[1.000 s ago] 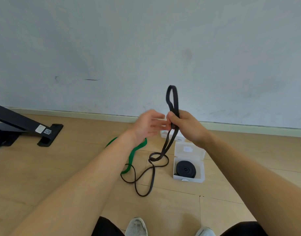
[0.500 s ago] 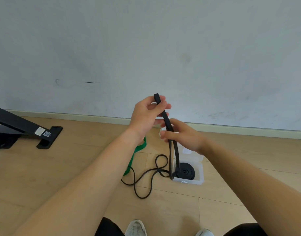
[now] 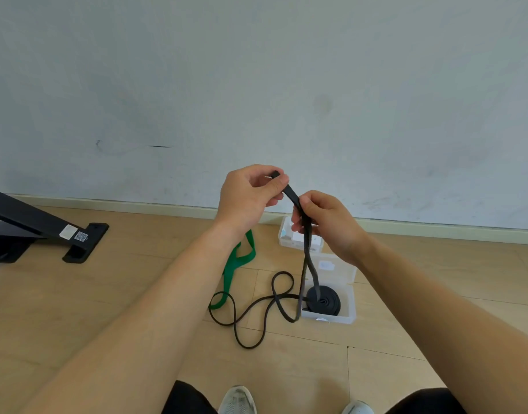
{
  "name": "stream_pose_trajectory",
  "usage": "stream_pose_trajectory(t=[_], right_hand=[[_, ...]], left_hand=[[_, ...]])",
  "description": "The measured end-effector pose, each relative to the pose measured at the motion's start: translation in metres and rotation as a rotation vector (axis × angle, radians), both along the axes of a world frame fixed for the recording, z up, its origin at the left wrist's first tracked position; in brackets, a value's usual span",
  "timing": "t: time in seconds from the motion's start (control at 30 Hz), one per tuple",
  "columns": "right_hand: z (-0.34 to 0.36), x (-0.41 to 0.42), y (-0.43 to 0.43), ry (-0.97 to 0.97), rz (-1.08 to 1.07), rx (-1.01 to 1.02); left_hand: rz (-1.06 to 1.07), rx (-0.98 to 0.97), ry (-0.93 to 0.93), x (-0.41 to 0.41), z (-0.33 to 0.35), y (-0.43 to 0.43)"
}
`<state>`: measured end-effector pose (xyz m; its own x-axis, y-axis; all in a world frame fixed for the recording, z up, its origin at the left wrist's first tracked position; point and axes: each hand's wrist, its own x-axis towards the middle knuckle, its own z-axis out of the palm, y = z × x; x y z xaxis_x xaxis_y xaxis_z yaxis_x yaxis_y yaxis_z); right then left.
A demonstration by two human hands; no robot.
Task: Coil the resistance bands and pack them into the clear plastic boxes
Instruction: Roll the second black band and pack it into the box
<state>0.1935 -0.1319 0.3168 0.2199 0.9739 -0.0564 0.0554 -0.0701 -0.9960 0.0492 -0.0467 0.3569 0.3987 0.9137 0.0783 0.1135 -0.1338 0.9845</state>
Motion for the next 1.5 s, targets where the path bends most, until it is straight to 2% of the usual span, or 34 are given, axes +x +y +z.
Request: stream_pose_trajectory(t=[0.1, 0.23, 0.33, 0.5, 0.63, 0.73, 0.87, 1.0, 1.13, 1.3, 1.43, 1.5], right_hand=[[0.005, 0.0, 0.0, 0.092, 0.016, 0.003], [0.009, -0.005, 0.003, 0.038, -0.001, 0.04], [0.007, -0.002, 0.004, 0.051, -0.002, 0.064], [0.01, 0.001, 0.005, 0.392, 0.15, -0.001], [0.013, -0.004, 0.006, 0.537, 0.189, -0.018], [0.014, -0.005, 0.006, 0.455, 0.181, -0.023], [0.016, -0.003, 0.005, 0.265, 0.133, -0.041], [0.018, -0.002, 0.004, 0.228, 0.133, -0.029], [0.023, -0.002, 0.002, 0.33, 0.186, -0.034], [0.025, -0.002, 0.005, 0.511, 0.145, -0.021], [0.028, -0.003, 0.006, 0.508, 0.106, -0.026], [0.03, -0.003, 0.006, 0.448, 0.081, -0.048]], left_hand=[[0.028, -0.034, 0.015, 0.0, -0.004, 0.001], [0.003, -0.064, 0.007, 0.004, -0.008, -0.002], [-0.02, -0.168, -0.074, 0.003, -0.007, -0.003], [-0.168, -0.38, -0.281, -0.002, -0.003, -0.004], [-0.19, -0.486, -0.449, 0.003, -0.005, -0.008], [-0.141, -0.455, -0.407, 0.002, -0.007, -0.007], [-0.115, -0.304, -0.214, -0.003, -0.008, -0.002], [-0.14, -0.229, -0.129, -0.007, -0.004, -0.002], [-0.173, -0.287, -0.27, -0.004, -0.003, -0.009], [-0.245, -0.43, -0.472, 0.004, -0.003, -0.018], [-0.232, -0.46, -0.528, 0.009, -0.002, -0.026], [-0.181, -0.394, -0.476, 0.009, -0.002, -0.026]])
